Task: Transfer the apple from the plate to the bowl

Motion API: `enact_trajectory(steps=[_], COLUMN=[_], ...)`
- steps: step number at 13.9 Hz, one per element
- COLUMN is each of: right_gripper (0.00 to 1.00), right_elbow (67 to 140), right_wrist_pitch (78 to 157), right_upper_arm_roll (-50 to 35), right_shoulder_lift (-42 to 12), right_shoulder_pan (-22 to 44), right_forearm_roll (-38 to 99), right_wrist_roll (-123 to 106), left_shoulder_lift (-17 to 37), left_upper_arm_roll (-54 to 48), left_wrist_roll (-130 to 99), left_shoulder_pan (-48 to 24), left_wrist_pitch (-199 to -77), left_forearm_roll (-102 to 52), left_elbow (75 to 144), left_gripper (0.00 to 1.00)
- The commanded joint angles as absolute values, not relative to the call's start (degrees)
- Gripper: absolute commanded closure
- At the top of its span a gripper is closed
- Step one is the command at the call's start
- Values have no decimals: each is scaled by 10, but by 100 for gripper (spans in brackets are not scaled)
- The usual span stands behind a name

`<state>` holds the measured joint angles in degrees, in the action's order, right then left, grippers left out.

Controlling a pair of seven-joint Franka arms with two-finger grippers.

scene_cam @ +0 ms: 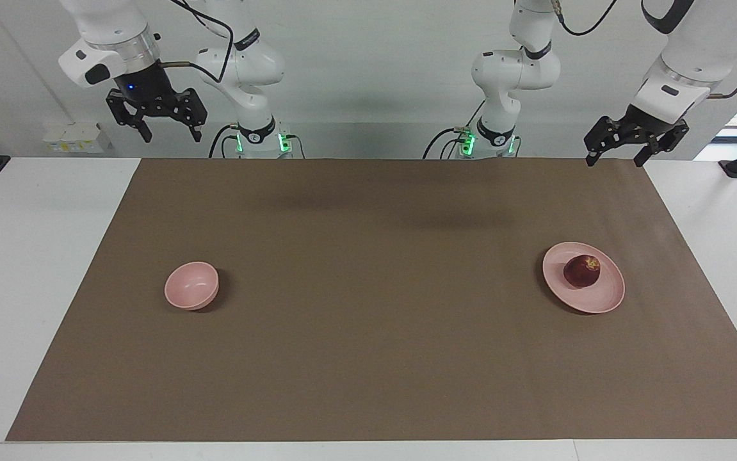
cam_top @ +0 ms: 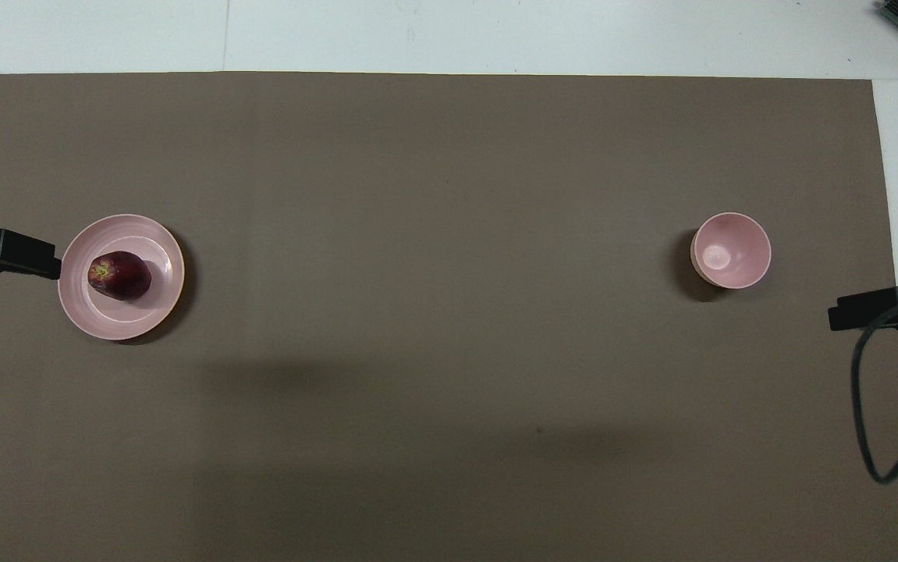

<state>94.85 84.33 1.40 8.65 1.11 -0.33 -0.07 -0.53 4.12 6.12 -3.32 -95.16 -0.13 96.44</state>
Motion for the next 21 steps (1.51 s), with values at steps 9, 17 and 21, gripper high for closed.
enact_trajectory(steps=[9, 17, 21], right_gripper=[0, 0, 0], right_elbow=[957, 957, 957], right_wrist_pitch=[850, 850, 850], right_upper_arm_roll=[11, 11, 11], right_shoulder_lift=[95, 95, 95], right_shoulder_pan=[5, 5, 5], right_forearm_roll=[4, 4, 4], right_wrist_roll=[4, 4, 4], left_shoulder_lift=[89, 134, 145], left_upper_arm_roll=[39, 38, 38], left_wrist_roll=[156, 170, 182], left_shoulder_pan=[-11, 4, 17], left_wrist_pitch=[-1107, -1242, -1277], left_forearm_roll=[5, 5, 4], left_elbow=[1033, 1121, 1154], left_gripper=[0, 0, 0])
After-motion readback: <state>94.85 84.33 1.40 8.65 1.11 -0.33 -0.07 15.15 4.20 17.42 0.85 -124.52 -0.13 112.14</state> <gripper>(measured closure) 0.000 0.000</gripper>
